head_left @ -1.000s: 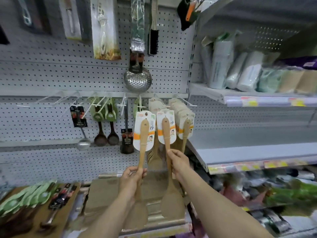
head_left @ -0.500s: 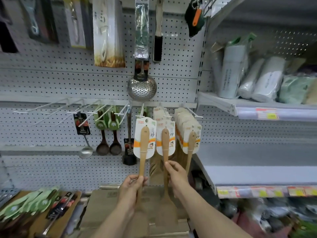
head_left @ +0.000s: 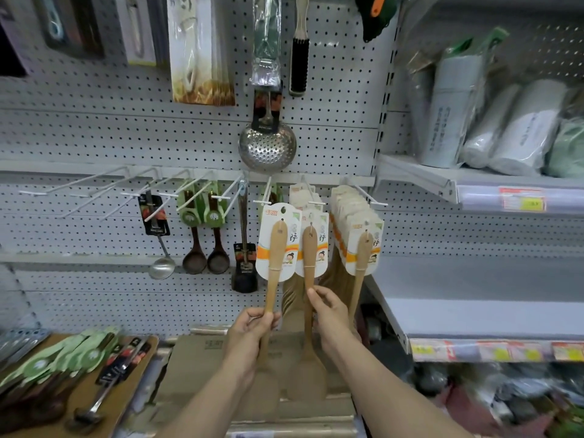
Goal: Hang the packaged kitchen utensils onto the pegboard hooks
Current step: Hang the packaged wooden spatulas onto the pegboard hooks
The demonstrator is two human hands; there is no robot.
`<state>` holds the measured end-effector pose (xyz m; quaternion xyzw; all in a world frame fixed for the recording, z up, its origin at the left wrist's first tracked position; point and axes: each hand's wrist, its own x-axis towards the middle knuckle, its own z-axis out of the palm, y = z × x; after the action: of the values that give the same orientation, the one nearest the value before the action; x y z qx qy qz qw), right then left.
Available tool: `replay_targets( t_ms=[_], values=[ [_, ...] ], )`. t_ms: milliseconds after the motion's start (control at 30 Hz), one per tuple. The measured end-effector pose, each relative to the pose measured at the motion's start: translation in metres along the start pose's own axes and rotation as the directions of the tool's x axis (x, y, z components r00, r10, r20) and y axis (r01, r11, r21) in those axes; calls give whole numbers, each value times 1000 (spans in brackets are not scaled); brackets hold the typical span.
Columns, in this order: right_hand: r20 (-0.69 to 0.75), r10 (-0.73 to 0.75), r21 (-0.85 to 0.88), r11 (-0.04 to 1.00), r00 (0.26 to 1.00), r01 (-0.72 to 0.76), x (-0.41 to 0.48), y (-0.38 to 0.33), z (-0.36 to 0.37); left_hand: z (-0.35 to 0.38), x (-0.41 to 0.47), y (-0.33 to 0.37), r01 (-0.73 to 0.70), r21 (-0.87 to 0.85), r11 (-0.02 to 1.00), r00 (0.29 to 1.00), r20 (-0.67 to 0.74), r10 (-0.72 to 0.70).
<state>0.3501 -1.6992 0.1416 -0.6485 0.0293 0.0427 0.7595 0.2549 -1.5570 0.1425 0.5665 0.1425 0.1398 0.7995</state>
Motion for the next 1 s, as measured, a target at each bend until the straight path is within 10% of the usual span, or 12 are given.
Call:
replay_targets(
  t_ms=[400, 733, 1000],
  values=[
    [-66, 118, -51, 991, 991, -121, 20, -30, 6, -5, -13, -11, 45, -67, 997, 999, 0, -46],
    [-163, -288, 1, 956, 944, 292, -9, -101, 13, 23, -13, -16, 74, -19, 997, 996, 51, -73],
    [-147, -321, -32, 947, 935, 320, 6, -122, 15, 52, -2, -20, 126, -27, 992, 989, 82, -123]
  ],
)
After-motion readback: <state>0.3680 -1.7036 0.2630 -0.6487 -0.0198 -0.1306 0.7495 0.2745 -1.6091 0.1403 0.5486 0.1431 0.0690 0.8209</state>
